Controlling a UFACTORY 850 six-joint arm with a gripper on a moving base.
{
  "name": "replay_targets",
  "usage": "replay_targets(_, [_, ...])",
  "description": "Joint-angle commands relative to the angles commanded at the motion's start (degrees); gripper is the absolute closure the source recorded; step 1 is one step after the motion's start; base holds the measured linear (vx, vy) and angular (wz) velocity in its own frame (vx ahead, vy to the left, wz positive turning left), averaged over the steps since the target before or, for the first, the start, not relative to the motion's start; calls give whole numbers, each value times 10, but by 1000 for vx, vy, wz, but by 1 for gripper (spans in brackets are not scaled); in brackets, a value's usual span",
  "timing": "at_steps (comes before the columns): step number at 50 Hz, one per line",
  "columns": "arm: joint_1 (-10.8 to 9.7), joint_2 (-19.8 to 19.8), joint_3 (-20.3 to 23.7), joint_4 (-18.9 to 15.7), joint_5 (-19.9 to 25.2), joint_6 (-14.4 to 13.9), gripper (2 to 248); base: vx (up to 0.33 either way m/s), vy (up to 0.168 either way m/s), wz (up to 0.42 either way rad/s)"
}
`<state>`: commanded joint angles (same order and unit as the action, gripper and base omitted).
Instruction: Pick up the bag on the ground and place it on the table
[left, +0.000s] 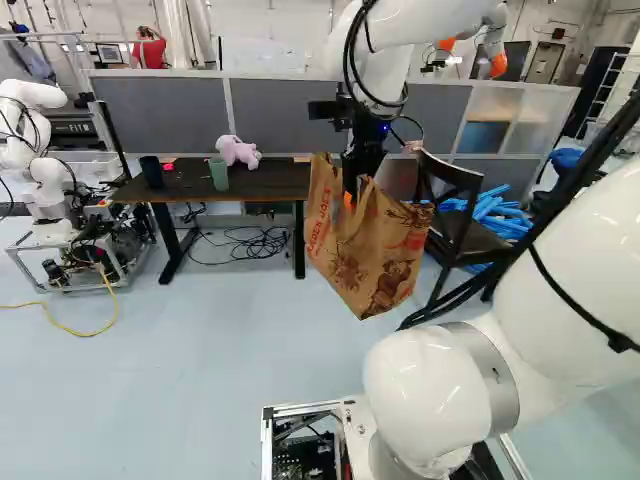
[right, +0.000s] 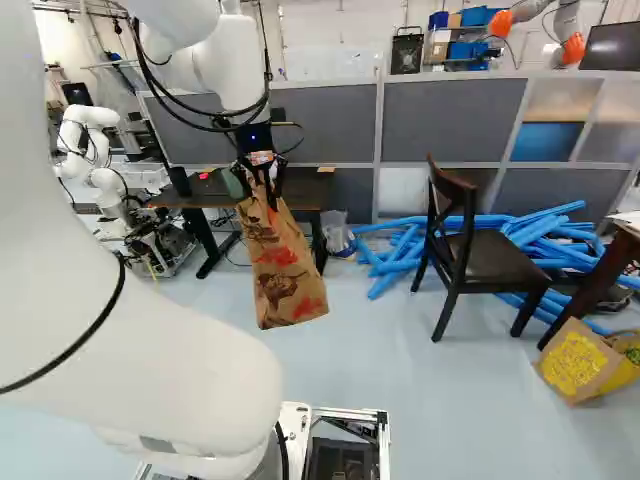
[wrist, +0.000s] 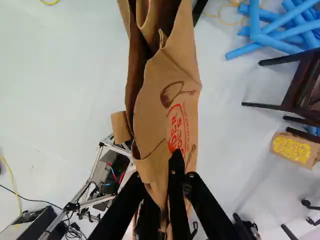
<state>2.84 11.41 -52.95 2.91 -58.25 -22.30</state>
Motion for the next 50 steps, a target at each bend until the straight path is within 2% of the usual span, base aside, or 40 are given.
replay_targets(34, [0,0,0,0,0,0,229,254,52,220])
replay_targets(50, [0,0,0,0,0,0,229,238,10,22])
